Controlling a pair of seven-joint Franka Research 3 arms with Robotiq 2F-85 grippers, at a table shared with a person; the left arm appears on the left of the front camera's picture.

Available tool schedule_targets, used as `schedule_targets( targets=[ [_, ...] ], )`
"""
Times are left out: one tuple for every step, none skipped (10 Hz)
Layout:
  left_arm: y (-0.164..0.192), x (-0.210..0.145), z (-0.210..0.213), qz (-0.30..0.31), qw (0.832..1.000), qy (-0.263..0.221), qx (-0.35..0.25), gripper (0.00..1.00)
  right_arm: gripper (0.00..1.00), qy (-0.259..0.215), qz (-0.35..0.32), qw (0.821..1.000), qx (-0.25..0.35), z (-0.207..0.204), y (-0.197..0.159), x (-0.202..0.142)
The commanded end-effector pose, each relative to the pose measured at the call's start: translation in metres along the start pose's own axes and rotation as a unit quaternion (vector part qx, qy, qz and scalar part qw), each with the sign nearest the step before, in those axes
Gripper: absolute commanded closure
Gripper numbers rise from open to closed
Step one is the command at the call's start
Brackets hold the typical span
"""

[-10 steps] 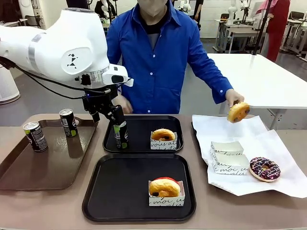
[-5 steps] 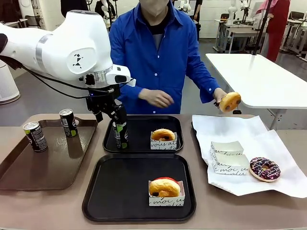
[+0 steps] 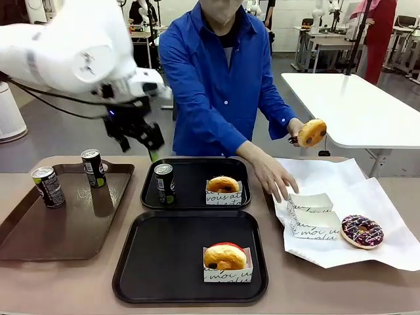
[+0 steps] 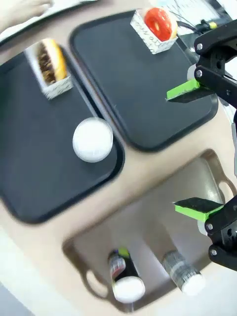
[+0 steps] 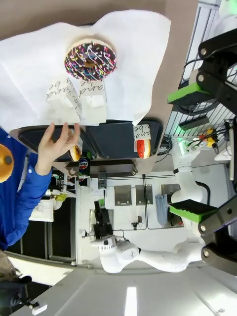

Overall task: Set up donuts and drinks on trays.
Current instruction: Pick up one Pepsi coke from the Handle tray and place it on the Flat Tray without a Pepsi coke.

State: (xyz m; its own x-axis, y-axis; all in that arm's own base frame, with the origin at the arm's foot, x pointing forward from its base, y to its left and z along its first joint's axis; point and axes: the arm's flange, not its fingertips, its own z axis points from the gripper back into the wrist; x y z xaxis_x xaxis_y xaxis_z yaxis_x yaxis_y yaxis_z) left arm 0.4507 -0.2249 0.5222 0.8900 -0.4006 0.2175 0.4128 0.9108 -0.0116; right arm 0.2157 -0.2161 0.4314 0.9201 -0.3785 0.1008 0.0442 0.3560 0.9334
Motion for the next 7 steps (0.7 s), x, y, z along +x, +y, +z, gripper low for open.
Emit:
schedule_targets(
  targets=[
    [0.059,-0.015,0.018,0.080,0.996,-0.020,0.028,0.00,0.00,0.000,0.003,1.000,0.008,0.001,0.000,-0.001],
    [0.092,-0.027,0.014,0.110,0.993,-0.009,0.031,0.00,0.00,0.000,0.003,1.000,0.008,0.001,0.000,-0.001],
    [0.124,-0.039,0.010,0.144,0.989,0.002,0.035,0.00,0.00,0.000,0.003,1.000,0.008,0.001,0.000,-0.001],
    [0.158,-0.041,0.004,0.175,0.984,0.009,0.040,0.00,0.00,0.000,0.003,1.000,0.008,0.001,0.000,-0.001],
    [0.174,-0.051,-0.004,0.193,0.980,0.019,0.042,0.00,0.00,0.000,0.003,1.000,0.008,0.001,0.000,-0.001],
    [0.184,-0.059,-0.008,0.199,0.978,0.023,0.050,0.00,0.00,0.000,0.003,1.000,0.008,0.001,0.000,-0.001],
    [0.193,-0.068,-0.011,0.206,0.977,0.025,0.052,0.00,0.00,0.000,0.003,1.000,0.008,0.001,0.000,-0.001]
  ],
)
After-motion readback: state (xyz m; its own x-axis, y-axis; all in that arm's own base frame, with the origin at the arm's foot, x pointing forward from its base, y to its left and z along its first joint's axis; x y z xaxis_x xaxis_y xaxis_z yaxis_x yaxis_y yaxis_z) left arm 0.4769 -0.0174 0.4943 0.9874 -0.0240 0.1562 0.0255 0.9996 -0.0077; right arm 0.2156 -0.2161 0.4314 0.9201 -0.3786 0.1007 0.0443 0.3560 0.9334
